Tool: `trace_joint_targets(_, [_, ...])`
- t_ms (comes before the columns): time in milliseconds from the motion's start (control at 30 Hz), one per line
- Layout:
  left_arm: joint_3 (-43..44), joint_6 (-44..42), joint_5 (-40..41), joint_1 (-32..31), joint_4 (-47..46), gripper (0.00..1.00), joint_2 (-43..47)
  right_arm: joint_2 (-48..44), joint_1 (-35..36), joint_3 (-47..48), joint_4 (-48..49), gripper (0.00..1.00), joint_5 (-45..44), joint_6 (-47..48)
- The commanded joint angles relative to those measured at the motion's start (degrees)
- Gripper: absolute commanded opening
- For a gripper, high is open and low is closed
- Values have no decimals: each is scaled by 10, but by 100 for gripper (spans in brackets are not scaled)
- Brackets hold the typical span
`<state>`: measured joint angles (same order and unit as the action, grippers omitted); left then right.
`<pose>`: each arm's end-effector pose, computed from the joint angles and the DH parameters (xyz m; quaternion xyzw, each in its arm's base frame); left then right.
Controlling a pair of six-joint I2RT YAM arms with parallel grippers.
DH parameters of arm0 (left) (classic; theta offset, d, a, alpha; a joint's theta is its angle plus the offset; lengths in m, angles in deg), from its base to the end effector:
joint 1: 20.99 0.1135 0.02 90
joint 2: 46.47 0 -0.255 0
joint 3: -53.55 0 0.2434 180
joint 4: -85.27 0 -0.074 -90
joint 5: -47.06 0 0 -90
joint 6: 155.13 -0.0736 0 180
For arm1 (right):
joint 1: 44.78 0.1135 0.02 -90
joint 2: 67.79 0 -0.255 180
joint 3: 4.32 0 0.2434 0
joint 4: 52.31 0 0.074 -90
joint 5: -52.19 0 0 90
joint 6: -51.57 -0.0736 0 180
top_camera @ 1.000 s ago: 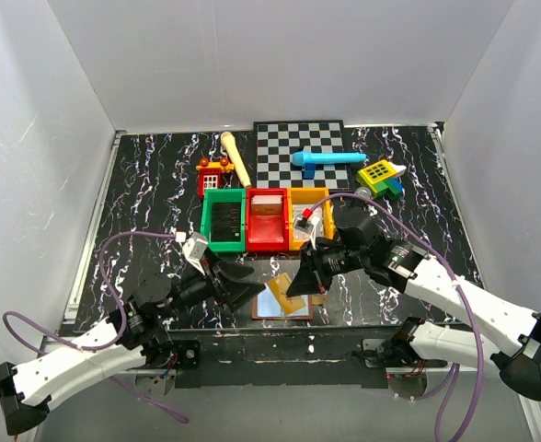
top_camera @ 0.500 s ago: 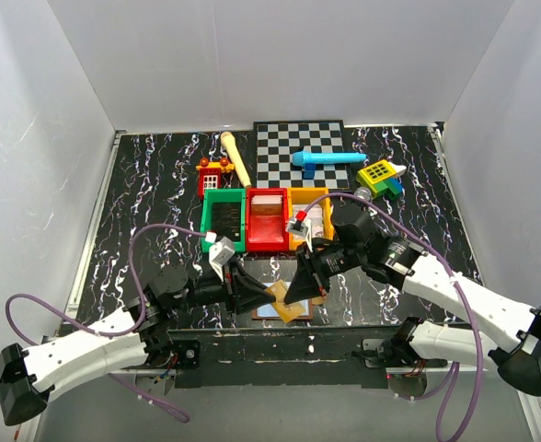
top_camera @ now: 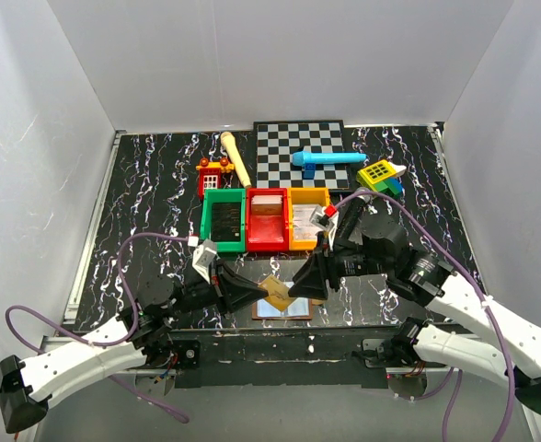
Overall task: Take the credit cards out of the card holder
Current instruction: Place the credit card in the storage box.
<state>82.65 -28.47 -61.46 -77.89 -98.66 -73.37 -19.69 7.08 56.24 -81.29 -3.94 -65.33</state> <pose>0.0780 -0.1625 0.2536 0.2337 0.6283 -0.6087 0.4244 0.1017 0.1959 0.3174 -0.3358 0.7108 0.5435 0.2942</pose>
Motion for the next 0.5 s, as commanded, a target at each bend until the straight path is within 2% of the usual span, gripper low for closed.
trace_joint_targets(0, [-18,31,29,5,-28,0,7,9,0,22,5,60,-41,-4])
trace_joint_targets(67, [-19,45,21,7,-35,0,-2,9,-1,10,38,55,-29,-20])
trace_joint_targets(167, [-27,63,5,8,-61,0,-11,18,-1,10,37,49,-27,-21])
trace_joint_targets(467, [-43,85,1,12,-88,0,-7,18,-1,-1,51,44,-19,-24])
